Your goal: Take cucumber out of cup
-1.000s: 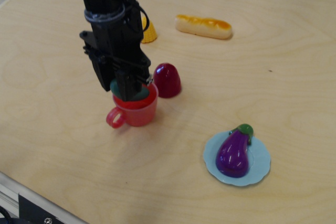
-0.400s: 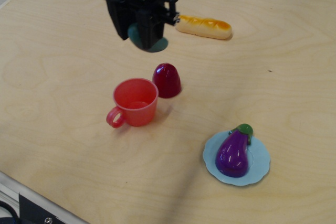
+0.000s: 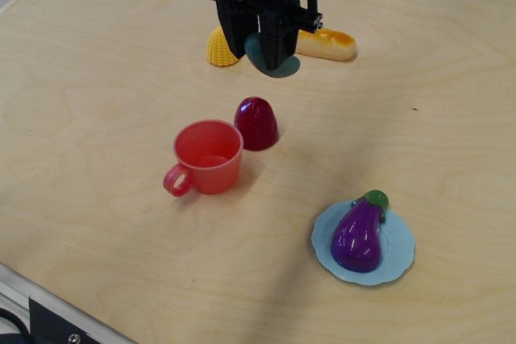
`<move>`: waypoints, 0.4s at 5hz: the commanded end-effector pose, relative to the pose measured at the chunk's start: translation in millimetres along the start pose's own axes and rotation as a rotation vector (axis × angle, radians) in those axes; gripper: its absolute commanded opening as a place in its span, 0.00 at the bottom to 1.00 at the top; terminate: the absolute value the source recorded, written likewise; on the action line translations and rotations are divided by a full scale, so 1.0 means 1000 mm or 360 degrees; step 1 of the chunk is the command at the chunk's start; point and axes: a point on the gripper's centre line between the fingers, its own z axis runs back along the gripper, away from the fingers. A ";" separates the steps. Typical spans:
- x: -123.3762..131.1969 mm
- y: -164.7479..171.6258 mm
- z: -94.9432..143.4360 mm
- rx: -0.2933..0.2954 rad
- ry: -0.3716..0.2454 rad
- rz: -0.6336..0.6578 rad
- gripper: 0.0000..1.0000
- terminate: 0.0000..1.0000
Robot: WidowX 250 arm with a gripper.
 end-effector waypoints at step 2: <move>0.045 0.054 -0.025 0.0025 -0.0069 0.0086 0.00 0.00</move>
